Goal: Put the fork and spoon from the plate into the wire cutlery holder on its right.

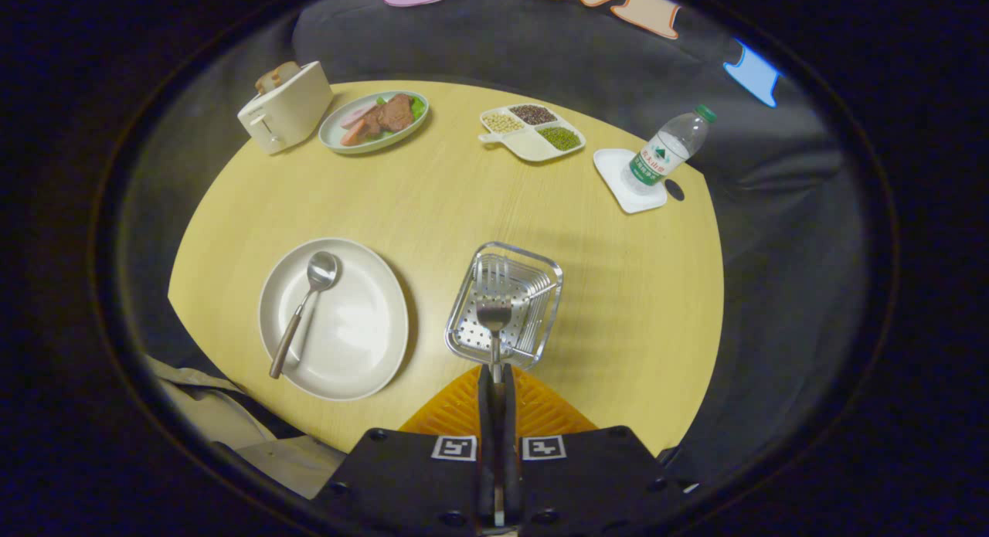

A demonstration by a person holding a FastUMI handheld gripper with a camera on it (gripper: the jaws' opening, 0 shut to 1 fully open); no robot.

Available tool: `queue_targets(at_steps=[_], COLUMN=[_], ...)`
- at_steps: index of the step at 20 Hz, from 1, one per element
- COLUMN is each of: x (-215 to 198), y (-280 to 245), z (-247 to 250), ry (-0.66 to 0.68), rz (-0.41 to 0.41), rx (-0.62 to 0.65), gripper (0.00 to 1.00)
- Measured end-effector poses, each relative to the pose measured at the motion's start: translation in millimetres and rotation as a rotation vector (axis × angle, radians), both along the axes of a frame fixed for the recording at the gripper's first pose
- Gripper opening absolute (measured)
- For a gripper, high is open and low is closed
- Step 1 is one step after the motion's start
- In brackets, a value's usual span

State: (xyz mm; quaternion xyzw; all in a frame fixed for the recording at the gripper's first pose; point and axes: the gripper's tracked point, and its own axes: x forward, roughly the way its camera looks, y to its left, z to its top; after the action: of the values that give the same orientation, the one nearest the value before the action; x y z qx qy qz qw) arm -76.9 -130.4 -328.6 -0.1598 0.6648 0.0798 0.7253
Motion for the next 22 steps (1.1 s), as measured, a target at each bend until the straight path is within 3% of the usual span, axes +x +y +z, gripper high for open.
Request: queue_targets(at_steps=[6, 12, 17, 20, 21, 22], x=[4.1, 8.2, 8.7, 21.9, 27.4, 32.5], y=[-8.1, 3.2, 20.0, 34.4, 37.9, 40.2], z=[-11.3, -9.7, -5.0, 0.8, 3.0, 6.8], ry=[0.049, 0.015, -0.057, -0.174, -0.221, -0.266], rz=[-0.042, -0.069, -0.086, -0.099, -0.1, -0.103], rx=[-0.015, 0.03, 0.087, 0.125, 0.13, 0.131], gripper=[0.07, 0.17, 0.63, 0.91, 0.99, 0.98])
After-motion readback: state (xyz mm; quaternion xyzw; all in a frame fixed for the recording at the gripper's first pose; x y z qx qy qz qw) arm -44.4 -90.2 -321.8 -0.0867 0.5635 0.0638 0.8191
